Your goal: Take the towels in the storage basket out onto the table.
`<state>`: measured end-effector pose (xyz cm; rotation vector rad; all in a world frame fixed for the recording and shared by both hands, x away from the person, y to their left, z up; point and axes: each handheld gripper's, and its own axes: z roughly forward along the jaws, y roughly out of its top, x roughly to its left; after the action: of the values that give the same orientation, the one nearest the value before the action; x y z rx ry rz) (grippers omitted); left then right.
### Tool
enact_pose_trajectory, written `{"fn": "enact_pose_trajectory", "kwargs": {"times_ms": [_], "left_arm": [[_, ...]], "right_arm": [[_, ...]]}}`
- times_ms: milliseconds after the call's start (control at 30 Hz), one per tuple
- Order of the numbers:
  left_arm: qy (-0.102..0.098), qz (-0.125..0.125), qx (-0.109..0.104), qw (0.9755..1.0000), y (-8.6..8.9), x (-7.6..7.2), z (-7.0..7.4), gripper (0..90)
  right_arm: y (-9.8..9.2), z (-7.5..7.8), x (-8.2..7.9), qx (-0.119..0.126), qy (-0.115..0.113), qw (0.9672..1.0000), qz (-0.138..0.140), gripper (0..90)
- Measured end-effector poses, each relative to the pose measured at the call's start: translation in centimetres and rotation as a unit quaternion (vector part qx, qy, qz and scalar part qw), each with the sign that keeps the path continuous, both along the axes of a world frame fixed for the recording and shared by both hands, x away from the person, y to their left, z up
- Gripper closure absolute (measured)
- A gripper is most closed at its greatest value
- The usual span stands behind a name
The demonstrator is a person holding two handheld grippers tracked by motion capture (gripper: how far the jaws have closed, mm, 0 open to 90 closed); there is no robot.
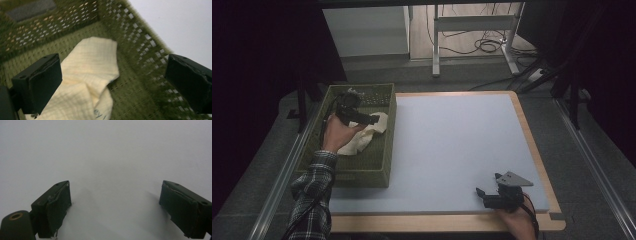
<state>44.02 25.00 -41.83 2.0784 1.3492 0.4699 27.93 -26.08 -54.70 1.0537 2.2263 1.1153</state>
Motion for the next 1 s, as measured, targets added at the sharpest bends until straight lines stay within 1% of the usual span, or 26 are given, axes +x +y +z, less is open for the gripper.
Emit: {"fn": "enact_pose_trajectory", "kwargs": {"times_ms": [167,300,333,467,533,567,667,733,767,800,833,900,1000], "left_arm": [[0.012,0.011,0.009,0.9998,1.3,0.2,-1.0,0.8],[0.025,0.017,0.013,0.9995,2.3,0.4,-1.9,0.3],[0.03,0.02,0.018,0.9992,2.7,0.5,-2.2,0.3],[0.051,0.032,0.038,0.9975,3.8,0.7,-3.4,0.7],[0.061,0.033,0.041,0.9968,4.2,0.9,-4.0,1.1],[0.065,0.034,0.039,0.9965,4.4,0.9,-4.2,1.4],[0.085,0.028,0.043,0.995,4.6,1.2,-5.1,1.7],[0.098,0.022,0.049,0.9937,4.4,1.5,-5.7,1.8],[0.101,0.02,0.049,0.9934,4.3,1.6,-5.9,2.0],[0.108,0.019,0.051,0.9927,4.1,1.8,-6.1,2.5],[0.117,0.017,0.057,0.9914,3.9,2.0,-6.4,2.7],[0.137,0.015,0.078,0.9873,3.4,2.5,-6.9,3.7],[0.161,0.012,0.084,0.9833,2.8,3.1,-7.4,6.1]], "right_arm": [[0.0,0.0,0.0,0.0,0.0,1.0,0.0,10.6],[0.0,0.0,0.0,0.001,0.0,1.0,0.0,10.6],[0.0,0.0,0.0,0.001,0.0,1.0,0.0,10.7],[0.0,0.0,0.0,0.001,0.0,1.0,0.0,10.6],[0.0,0.0,0.0,0.001,0.0,1.0,0.0,10.6],[0.0,0.0,0.0,0.001,0.0,1.0,0.001,10.6],[0.0,0.0,0.0,0.001,0.0,1.0,0.001,10.6],[0.0,0.0,0.0,0.001,0.0,1.0,0.001,10.6],[0.0,0.0,0.0,0.001,0.0,1.0,0.001,10.6],[0.0,0.0,0.0,0.001,0.0,1.0,0.001,10.6],[0.0,0.0,0.0,0.001,0.0,1.0,0.001,10.6],[0.0,0.0,0.0,0.001,0.0,1.0,0.0,10.6],[0.0,0.0,0.0,0.001,0.0,1.0,0.0,10.6]]}}
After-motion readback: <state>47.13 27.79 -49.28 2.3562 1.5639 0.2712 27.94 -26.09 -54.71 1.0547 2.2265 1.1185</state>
